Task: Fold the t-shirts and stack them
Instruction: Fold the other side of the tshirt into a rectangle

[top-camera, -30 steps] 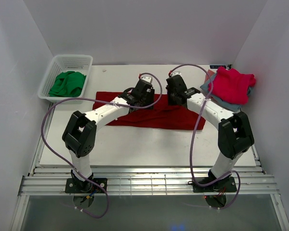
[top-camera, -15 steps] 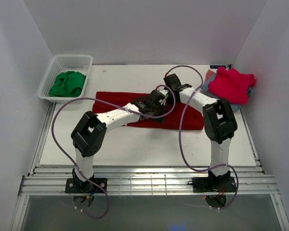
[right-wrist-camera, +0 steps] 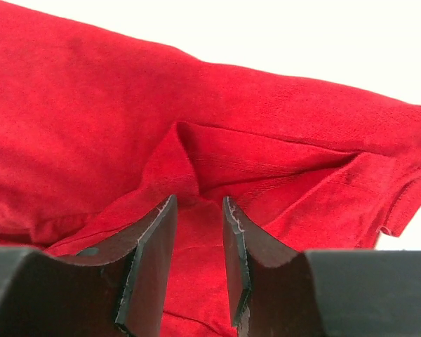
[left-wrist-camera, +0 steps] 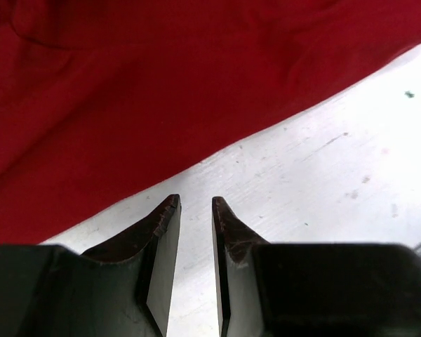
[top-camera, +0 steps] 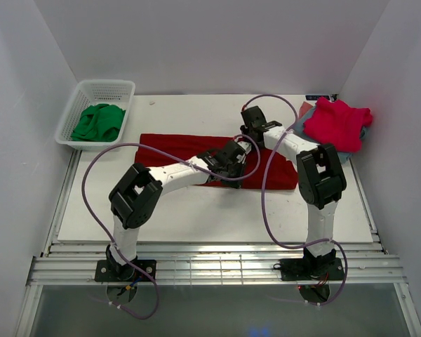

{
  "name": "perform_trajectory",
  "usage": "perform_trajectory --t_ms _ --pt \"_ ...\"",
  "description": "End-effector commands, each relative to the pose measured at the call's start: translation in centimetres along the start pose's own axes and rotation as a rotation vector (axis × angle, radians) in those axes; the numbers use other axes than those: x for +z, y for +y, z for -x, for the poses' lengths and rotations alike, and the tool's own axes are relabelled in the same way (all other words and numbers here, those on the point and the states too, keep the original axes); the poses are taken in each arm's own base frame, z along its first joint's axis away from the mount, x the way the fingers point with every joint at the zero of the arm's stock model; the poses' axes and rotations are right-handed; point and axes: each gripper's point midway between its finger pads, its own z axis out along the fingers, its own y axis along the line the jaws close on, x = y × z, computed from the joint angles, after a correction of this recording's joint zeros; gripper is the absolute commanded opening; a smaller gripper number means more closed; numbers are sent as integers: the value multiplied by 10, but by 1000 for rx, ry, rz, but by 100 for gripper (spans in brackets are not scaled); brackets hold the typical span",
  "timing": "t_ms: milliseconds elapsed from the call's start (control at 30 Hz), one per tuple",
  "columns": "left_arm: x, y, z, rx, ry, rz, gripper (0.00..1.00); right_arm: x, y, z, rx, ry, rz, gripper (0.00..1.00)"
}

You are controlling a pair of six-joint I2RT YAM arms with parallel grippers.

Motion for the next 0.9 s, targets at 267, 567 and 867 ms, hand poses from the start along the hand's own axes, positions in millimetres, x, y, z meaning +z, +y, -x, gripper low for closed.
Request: perform_trajectory --t_ms 267,567,867 --pt "24 23 -30 43 54 85 34 -1 17 23 3 -55 72 33" --pt "28 27 -39 42 73 96 33 8 18 20 -9 -36 71 24" --pt "27 27 -46 31 90 85 32 15 18 43 4 -79 50 8"
